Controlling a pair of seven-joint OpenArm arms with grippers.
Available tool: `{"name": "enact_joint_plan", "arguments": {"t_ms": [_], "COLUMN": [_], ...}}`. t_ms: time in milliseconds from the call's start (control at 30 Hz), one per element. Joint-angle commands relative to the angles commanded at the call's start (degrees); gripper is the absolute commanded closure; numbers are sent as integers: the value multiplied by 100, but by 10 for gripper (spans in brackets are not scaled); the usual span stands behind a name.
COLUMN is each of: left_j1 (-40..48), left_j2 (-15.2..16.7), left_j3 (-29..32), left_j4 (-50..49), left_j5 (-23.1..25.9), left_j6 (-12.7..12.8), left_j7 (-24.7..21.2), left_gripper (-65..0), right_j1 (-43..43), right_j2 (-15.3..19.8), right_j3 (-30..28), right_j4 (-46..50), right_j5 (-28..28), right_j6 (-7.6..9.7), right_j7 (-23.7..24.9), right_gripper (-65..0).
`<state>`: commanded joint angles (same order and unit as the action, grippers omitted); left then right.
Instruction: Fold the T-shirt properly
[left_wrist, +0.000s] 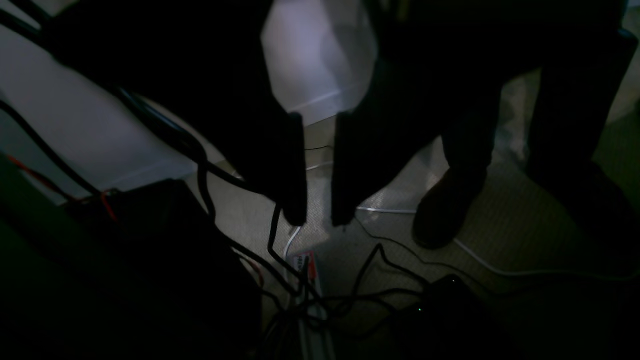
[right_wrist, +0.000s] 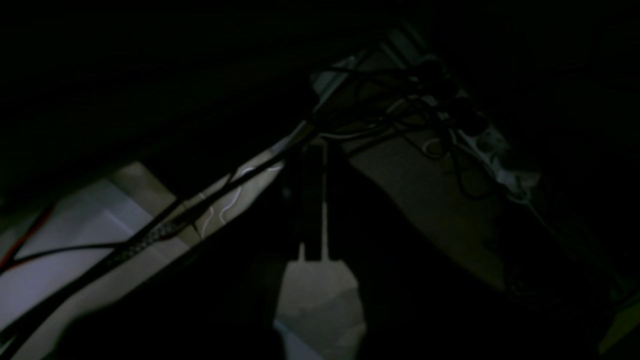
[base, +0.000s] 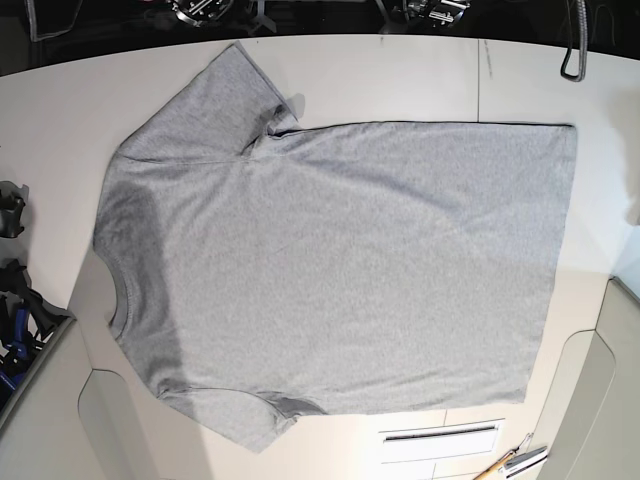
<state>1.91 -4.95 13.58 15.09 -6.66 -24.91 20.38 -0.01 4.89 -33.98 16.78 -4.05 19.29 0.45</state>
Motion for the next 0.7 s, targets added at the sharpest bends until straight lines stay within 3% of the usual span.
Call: {"name": "enact_joint_plan", "arguments": {"t_ms": [167,233,333,400,533,633,700], "left_j1": [4,15,15,17,90,247,350], "left_j2": [2,4,2,-2,-114,-195,-225], "left_j3": [0,0,0,0,0,0,0], "left_j4": [0,0,0,0,0,0,0], "left_j5": [-470,-776,-901,-901,-903,-905,-905], "left_j6": [66,496,1451,1814,1801,1497,1475], "left_j7": [2,22,142,260,343,267,144], "left_gripper": [-101,-101,-101,-101,-101,-101,-101], "right_j1": [0,-2,0,-2,-4,-4,-4], "right_j2": [2,2,2,4,4,17,20], "right_j3": [0,0,0,0,0,0,0], "right_j4": [0,0,0,0,0,0,0], "right_j5": [0,-2,-2,-2,-2,0,-2], "right_j6": [0,0,-2,0,0,0,0], "right_j7": [0,0,-2,-2,-4,-4,-4], "right_gripper": [-9,-9,-9,-9,-9,-9,-9]}}
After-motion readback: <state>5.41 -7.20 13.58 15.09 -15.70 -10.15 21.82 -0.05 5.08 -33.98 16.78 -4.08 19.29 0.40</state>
